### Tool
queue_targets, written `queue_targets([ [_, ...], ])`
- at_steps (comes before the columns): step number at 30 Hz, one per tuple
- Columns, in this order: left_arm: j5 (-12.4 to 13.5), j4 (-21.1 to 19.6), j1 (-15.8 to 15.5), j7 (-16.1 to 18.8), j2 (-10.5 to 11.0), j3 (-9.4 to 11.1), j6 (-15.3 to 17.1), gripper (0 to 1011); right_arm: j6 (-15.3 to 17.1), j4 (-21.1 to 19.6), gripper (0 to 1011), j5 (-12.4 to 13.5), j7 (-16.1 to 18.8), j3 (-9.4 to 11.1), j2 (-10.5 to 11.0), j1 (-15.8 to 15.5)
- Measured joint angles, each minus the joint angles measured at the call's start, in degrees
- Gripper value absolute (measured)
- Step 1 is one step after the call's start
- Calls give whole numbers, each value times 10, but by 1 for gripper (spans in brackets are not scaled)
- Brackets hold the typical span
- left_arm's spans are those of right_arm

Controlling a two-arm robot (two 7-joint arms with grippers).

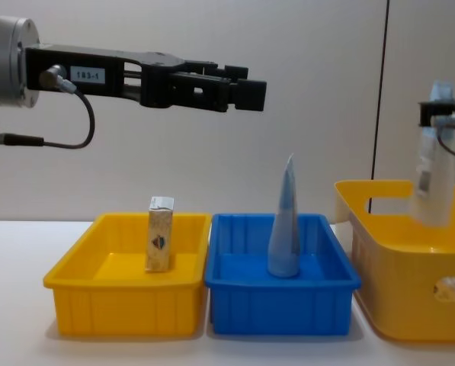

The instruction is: Bimanual collaborative sorting of washing and personal care products

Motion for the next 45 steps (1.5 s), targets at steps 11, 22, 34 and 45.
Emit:
queue_targets([
  [11, 0, 0, 0, 0, 0, 0, 0, 1001, -16, 49, 353, -14, -12, 2, -5, 14],
  [22, 0, 0, 0, 0, 0, 0, 0, 1002, -25, 53, 728, -16, -10, 4, -16, 20],
  [34, 0, 0, 0, 0, 0, 0, 0, 1001, -16, -19, 1002, 3, 30, 10, -17, 0],
  [45, 0, 0, 0, 0, 0, 0, 0, 1001, 11, -112, 1002, 37, 98, 21, 5, -45],
])
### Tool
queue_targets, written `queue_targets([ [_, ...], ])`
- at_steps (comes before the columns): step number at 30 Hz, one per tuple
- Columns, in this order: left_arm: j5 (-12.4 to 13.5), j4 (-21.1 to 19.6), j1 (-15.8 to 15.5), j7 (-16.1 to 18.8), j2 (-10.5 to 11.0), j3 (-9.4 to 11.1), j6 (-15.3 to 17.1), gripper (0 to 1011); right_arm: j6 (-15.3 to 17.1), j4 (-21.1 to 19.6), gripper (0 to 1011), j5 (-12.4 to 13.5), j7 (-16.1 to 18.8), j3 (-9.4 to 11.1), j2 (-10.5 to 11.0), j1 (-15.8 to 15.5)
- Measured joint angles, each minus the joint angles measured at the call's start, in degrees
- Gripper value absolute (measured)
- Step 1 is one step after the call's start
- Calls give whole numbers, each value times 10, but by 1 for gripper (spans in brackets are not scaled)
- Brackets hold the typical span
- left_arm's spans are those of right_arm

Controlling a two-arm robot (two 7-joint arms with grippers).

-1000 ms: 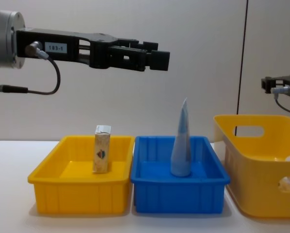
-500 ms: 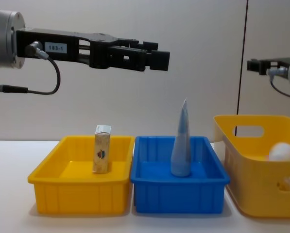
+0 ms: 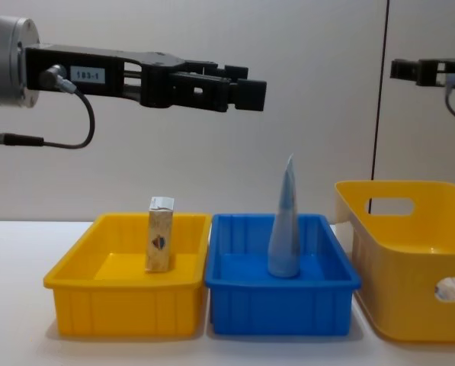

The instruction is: Bimanual collaborative sorting of washing and personal care products

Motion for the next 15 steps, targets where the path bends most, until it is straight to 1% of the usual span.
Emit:
queue_targets([
  [2, 0, 0, 0, 0, 0, 0, 0, 1001, 9, -28, 1002, 14, 25, 4, 11, -16],
  [3, 0, 0, 0, 0, 0, 0, 0, 1001, 12, -32, 1002, 17, 31, 5, 12, -18],
  [4, 0, 0, 0, 0, 0, 0, 0, 1001, 17, -47, 1002, 25, 45, 8, 19, -28],
  [7, 0, 0, 0, 0, 0, 0, 0, 1001, 23, -68, 1002, 36, 64, 11, 29, -41],
  [10, 0, 0, 0, 0, 0, 0, 0, 1002, 36, -102, 1002, 58, 100, 19, 48, -65],
  [13, 0, 0, 0, 0, 0, 0, 0, 1002, 41, -123, 1002, 69, 119, 24, 60, -81],
  [15, 0, 0, 0, 0, 0, 0, 0, 1002, 47, -142, 1002, 83, 141, 30, 72, -96],
])
